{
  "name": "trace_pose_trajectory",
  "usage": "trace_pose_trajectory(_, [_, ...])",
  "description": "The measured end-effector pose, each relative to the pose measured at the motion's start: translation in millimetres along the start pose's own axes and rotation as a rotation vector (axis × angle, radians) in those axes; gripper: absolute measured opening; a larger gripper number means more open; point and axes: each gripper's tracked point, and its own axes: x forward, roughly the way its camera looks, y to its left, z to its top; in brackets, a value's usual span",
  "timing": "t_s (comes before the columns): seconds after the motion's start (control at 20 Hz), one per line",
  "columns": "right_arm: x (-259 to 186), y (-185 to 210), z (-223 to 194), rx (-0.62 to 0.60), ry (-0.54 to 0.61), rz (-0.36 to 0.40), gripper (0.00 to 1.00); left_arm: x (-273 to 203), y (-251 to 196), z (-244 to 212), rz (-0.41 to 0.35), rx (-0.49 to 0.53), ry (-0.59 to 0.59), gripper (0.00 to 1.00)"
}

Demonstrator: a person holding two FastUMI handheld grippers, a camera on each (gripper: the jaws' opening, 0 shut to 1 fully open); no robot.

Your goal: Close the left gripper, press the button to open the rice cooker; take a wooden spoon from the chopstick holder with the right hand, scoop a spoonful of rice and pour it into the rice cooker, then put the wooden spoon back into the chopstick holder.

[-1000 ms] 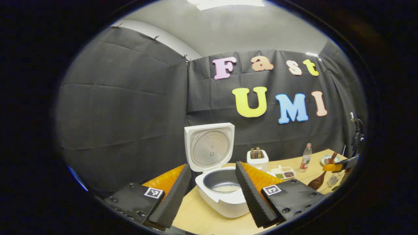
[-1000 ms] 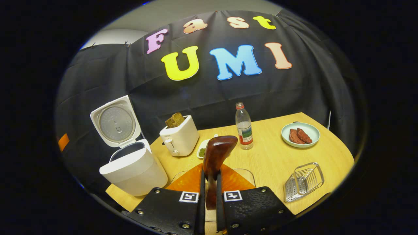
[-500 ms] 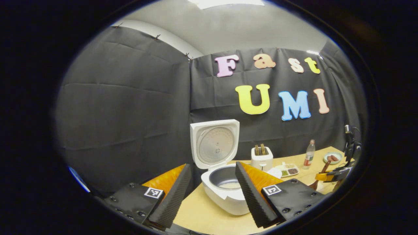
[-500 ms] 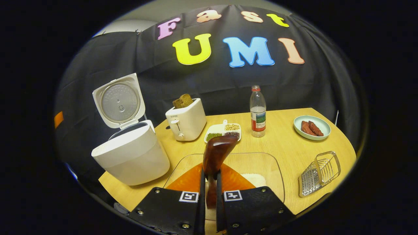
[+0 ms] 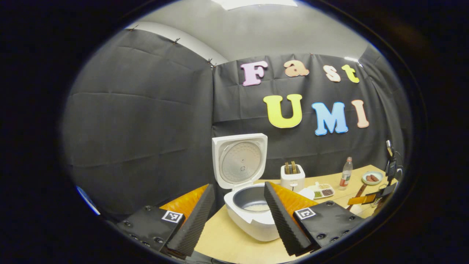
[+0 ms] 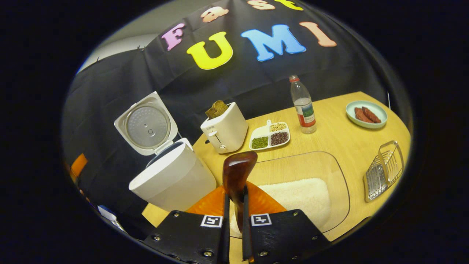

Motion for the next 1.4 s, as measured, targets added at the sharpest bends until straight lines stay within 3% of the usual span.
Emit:
trace_pose_trajectory(0.1, [-0.5, -8.9, 2.8, 0.112, 0.008, 0.009, 0.14, -0.3, -1.3, 4.3, 0.002, 0.002, -0.004, 1.00])
trace_pose_trajectory(0.2, [-1.0, -23.4, 5.0, 0.212, 0.013, 0.009, 0.14, -0.9, -2.9, 5.0, 0.004, 0.007, -0.007, 0.95])
trace_pose_trajectory(0.25, [-2.2, -30.6, 6.6, 0.269, 0.009, 0.014, 0.14, -1.4, -3.2, 6.0, 0.005, 0.011, -0.008, 0.87])
trace_pose_trajectory(0.35, [-6.6, -43.8, 12.6, 0.365, -0.007, 0.017, 0.14, -2.3, -6.2, 7.1, 0.008, 0.024, -0.006, 0.87])
trace_pose_trajectory(0.7, [-25.1, -68.8, 44.4, 0.516, -0.082, 0.032, 0.14, -5.8, -20.0, 18.2, -0.002, 0.029, -0.025, 0.87])
trace_pose_trajectory(0.75, [-28.0, -66.6, 50.0, 0.531, -0.093, 0.041, 0.14, -4.7, -22.0, 17.7, -0.004, 0.025, -0.026, 0.87])
trace_pose_trajectory(0.8, [-30.4, -64.1, 57.3, 0.546, -0.104, 0.051, 0.14, -4.4, -23.4, 18.3, -0.006, 0.021, -0.028, 0.95])
trace_pose_trajectory(1.4, [-23.0, 2.6, 127.6, 0.659, -0.179, 0.198, 0.14, -3.1, 13.9, 1.7, 0.041, -0.044, -0.014, 0.95])
